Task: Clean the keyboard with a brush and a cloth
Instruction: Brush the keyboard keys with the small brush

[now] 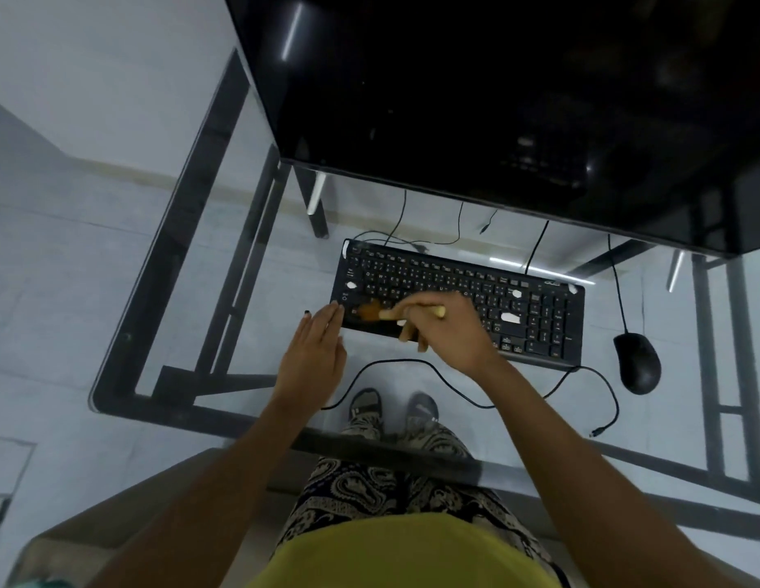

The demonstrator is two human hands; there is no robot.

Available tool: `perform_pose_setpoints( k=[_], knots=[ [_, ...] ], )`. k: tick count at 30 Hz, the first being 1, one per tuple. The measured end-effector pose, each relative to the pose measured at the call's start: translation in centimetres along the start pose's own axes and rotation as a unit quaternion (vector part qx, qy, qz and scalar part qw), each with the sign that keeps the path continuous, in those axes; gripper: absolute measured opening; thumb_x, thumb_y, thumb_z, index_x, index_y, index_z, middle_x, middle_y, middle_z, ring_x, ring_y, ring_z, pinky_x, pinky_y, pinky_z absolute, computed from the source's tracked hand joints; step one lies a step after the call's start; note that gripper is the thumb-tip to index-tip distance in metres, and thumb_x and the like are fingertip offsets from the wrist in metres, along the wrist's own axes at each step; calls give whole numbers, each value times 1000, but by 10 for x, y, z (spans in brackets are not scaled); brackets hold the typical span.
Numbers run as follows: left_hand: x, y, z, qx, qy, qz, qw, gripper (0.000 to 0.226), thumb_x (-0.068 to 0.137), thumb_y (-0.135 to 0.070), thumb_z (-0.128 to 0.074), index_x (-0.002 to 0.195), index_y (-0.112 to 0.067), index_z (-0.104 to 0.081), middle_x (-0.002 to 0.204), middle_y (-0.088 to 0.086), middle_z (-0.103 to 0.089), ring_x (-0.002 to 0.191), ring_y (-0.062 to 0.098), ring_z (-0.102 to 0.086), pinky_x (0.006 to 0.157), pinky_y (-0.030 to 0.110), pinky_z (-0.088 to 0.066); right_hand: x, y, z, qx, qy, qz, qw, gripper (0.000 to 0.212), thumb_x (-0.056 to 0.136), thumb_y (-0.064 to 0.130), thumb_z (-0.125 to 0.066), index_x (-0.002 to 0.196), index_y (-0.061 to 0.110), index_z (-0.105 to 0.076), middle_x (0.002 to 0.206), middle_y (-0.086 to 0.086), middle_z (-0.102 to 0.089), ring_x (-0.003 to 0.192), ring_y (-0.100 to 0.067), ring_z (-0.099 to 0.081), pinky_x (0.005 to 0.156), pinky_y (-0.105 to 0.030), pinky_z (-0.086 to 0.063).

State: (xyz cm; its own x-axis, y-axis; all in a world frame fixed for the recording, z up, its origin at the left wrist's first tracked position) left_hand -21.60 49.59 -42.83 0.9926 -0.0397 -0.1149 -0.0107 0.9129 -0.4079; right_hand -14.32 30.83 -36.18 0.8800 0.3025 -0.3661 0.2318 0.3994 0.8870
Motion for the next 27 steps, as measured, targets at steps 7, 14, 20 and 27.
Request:
perform_pose_setpoints(
  k=[7, 14, 20, 27],
  knots=[
    [-3, 2, 10, 11, 4, -35, 999, 46, 95, -18, -38, 136, 2, -44, 138, 18, -50, 127, 34, -48, 109, 47, -18, 12, 9, 5, -26, -27, -42, 998, 21, 95, 13, -53, 101, 12, -73, 83, 4, -74, 59, -2, -63, 51, -17, -46],
    [14, -5, 12, 18, -6, -91, 996, 49, 94, -20, -33, 135, 2, -47, 137, 17, -51, 125, 30, -50, 112, 43, -29, 14, -3, 47, -147, -273, -52, 949, 25, 96, 18, -49, 112, 17, -68, 86, -9, -73, 67, -26, -67, 59, -37, -57],
    [36, -22, 13, 21, -1, -123, 992, 51, 92, -21, -33, 135, 2, -47, 138, 18, -51, 128, 29, -48, 114, 43, -30, -11, -3, 56, -71, -88, -106, 988, 19, 88, 15, -59, 79, 16, -76, 67, -10, -70, 53, -13, -59, 50, -25, -47],
    [59, -47, 4, 77, 24, -161, 984, 54, 89, -18, -49, 140, 0, -40, 146, 16, -42, 139, 29, -35, 117, 44, -20, -43, -14, 45, -183, 21, -120, 976, 27, 90, 19, -55, 70, 28, -70, 73, 19, -69, 70, 1, -62, 66, -27, -45]
  ],
)
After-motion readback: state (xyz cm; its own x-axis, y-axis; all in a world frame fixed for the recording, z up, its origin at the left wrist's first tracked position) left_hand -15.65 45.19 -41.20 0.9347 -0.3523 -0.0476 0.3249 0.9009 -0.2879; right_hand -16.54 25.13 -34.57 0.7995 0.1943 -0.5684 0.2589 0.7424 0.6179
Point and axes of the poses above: each hand's wrist, its own x-axis towards the middle knuckle, its own z-axis out of the back of the hand, y = z × x, the point moved 3 cm from there along x, towards the middle knuckle
